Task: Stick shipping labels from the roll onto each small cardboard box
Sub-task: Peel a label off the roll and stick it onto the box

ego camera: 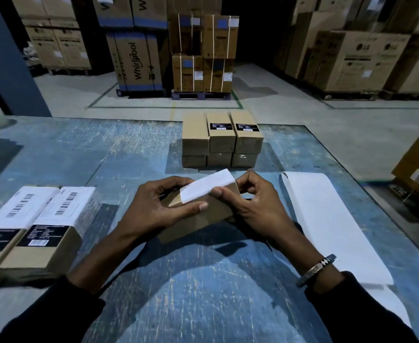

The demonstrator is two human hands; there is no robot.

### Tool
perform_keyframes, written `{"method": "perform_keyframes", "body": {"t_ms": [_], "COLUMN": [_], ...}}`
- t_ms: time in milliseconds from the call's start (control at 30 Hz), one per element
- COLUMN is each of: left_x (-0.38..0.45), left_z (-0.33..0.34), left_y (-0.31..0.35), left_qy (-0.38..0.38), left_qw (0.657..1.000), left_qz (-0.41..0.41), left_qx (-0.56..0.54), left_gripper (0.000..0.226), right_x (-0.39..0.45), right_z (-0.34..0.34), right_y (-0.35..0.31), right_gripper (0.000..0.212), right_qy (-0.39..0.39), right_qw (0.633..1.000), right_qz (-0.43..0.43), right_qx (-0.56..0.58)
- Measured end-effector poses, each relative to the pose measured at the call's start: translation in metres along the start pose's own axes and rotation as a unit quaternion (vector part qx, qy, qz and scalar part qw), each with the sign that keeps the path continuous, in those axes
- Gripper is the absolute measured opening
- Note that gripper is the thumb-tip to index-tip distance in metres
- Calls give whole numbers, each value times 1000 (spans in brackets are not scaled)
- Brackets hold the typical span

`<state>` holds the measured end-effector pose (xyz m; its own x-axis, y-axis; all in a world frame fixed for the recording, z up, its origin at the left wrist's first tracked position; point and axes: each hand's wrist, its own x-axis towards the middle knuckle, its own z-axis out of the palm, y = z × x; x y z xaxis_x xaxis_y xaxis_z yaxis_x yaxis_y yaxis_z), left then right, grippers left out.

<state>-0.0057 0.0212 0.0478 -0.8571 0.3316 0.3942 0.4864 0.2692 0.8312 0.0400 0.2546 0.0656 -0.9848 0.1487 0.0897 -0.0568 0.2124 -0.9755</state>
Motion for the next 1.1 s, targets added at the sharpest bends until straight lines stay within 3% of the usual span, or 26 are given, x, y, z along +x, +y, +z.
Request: {"method": "perform_keyframes", "body": {"t_ms": [200, 433, 633, 833, 967, 1100], "left_x": [1, 1, 1, 2, 3, 2], "left_z": [1, 5, 6, -3, -4, 1], "left_y": [-2, -2, -3, -9, -5, -3], "left_qy": [42, 59, 46, 27, -3, 19], "left_qw": [999, 997, 998, 999, 999, 999], "left_qz": [-18, -13, 21, -23, -37, -43], "left_qx": [27, 54, 45, -13, -19, 24], "left_gripper": [40, 46, 41, 43, 43, 45], "right_x": [2, -13, -11, -10, -14, -13], "right_z": [0, 12, 17, 16, 15, 14], "right_y": [8, -2, 4, 5, 1, 4], "right_gripper": [60, 60, 55, 45, 48, 56], "right_qy": [-37, 5, 53, 43, 34, 37], "right_qw": [999, 998, 995, 985, 991, 990], "right_qz": [-2, -42, -46, -93, -73, -69], "right_qx": [32, -39, -68, -141, -111, -120]}}
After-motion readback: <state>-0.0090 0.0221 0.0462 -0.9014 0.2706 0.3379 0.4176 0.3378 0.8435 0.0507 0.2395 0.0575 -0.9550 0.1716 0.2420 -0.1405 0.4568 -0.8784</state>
